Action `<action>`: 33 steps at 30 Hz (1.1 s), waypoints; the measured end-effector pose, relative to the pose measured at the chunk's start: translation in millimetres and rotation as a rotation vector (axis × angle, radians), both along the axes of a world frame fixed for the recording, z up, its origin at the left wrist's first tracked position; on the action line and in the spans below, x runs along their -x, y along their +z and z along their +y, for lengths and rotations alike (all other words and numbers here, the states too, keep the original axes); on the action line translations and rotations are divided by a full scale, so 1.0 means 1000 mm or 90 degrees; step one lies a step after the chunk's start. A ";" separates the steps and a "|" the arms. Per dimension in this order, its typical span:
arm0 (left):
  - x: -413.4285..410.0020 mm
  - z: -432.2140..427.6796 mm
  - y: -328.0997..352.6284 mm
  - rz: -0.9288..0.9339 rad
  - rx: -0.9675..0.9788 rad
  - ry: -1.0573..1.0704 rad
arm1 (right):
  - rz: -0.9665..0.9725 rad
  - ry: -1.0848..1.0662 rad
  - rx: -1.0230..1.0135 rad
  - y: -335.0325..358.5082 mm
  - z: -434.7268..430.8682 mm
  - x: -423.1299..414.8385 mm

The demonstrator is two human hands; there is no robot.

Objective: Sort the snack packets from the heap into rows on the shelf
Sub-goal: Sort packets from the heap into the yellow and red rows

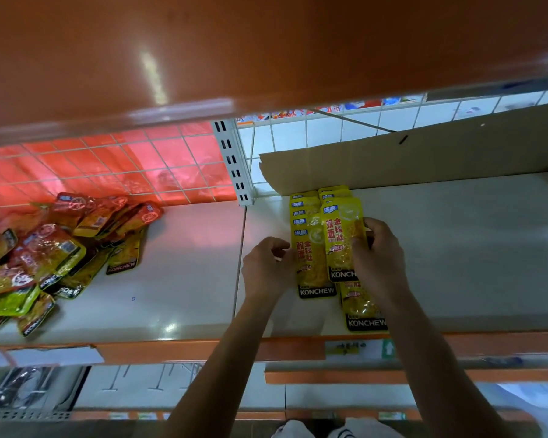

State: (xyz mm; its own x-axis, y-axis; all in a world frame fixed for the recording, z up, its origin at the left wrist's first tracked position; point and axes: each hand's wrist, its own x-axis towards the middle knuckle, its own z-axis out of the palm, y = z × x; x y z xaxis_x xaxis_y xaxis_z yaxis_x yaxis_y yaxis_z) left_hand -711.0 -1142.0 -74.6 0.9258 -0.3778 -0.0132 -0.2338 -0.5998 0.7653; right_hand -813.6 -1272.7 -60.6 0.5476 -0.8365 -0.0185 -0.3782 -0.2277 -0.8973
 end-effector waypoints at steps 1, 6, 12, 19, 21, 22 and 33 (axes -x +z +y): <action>0.001 -0.001 0.002 -0.006 0.031 -0.009 | -0.006 0.010 -0.004 0.000 0.003 -0.001; 0.009 -0.010 0.013 0.248 0.317 -0.045 | -0.012 0.063 -0.029 -0.001 0.020 -0.008; 0.005 0.005 0.006 0.334 0.339 -0.061 | -0.005 0.076 0.112 0.004 0.024 -0.004; 0.009 0.017 -0.009 0.321 0.229 -0.058 | 0.046 0.063 0.197 0.002 0.015 0.001; 0.011 0.015 -0.011 0.293 0.203 -0.049 | 0.043 0.061 0.196 0.002 0.015 0.002; 0.011 0.015 -0.011 0.277 0.189 -0.045 | 0.039 0.062 0.196 0.002 0.014 0.003; 0.018 0.014 -0.004 0.061 0.032 -0.040 | 0.015 0.091 0.201 0.001 0.015 0.006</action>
